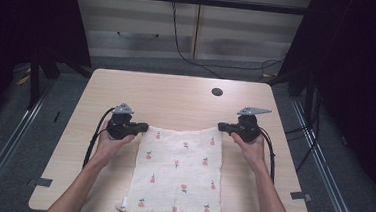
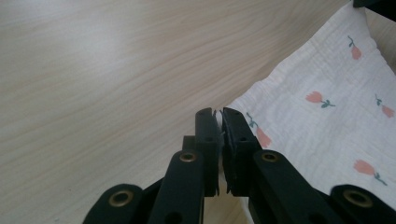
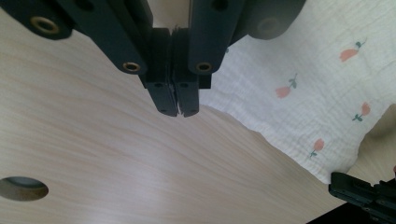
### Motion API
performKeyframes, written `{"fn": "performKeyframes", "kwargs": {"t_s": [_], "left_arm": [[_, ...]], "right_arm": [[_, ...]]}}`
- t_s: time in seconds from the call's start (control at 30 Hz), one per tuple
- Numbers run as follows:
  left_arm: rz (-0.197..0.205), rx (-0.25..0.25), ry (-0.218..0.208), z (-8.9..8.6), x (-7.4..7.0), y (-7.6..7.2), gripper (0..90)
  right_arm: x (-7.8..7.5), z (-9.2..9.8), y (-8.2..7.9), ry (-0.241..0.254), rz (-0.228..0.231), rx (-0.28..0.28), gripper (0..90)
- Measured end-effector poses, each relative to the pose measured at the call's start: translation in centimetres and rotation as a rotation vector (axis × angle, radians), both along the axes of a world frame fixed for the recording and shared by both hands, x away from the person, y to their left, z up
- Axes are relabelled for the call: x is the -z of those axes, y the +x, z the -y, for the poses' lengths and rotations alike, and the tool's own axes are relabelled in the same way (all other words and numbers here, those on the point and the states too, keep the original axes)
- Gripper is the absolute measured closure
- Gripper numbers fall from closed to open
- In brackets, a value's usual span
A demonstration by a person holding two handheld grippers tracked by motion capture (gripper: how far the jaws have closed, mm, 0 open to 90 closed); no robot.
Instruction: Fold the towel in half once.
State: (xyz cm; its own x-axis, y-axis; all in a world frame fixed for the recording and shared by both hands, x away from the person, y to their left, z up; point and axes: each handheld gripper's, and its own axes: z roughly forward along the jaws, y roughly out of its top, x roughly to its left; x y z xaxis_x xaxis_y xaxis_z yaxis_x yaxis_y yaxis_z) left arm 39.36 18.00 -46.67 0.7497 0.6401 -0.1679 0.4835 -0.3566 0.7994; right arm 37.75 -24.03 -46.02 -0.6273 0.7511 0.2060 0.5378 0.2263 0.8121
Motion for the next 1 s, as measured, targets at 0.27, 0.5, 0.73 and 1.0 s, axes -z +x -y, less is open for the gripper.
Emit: {"fn": "performKeyframes", "kwargs": {"t_s": [0.27, 0.5, 0.73, 1.0], "left_arm": [[0.036, -0.006, -0.031, -0.2, -1.3, -0.5, 85.7], [0.045, -0.014, -0.080, -0.7, -2.4, -0.3, 85.7], [0.089, -0.022, -0.121, -0.7, -4.2, -0.5, 85.7], [0.126, -0.008, -0.121, -0.2, -6.2, -0.2, 85.7]], "right_arm": [[-1.0, -0.1, -0.2, 0.015, 0.023, 0.000, 89.1], [-2.3, -0.1, -0.2, 0.031, 0.036, -0.011, 89.2], [-4.1, 0.2, 0.0, 0.025, 0.063, -0.007, 89.2], [-5.7, 0.0, 0.1, 0.004, 0.086, -0.026, 89.3]]}}
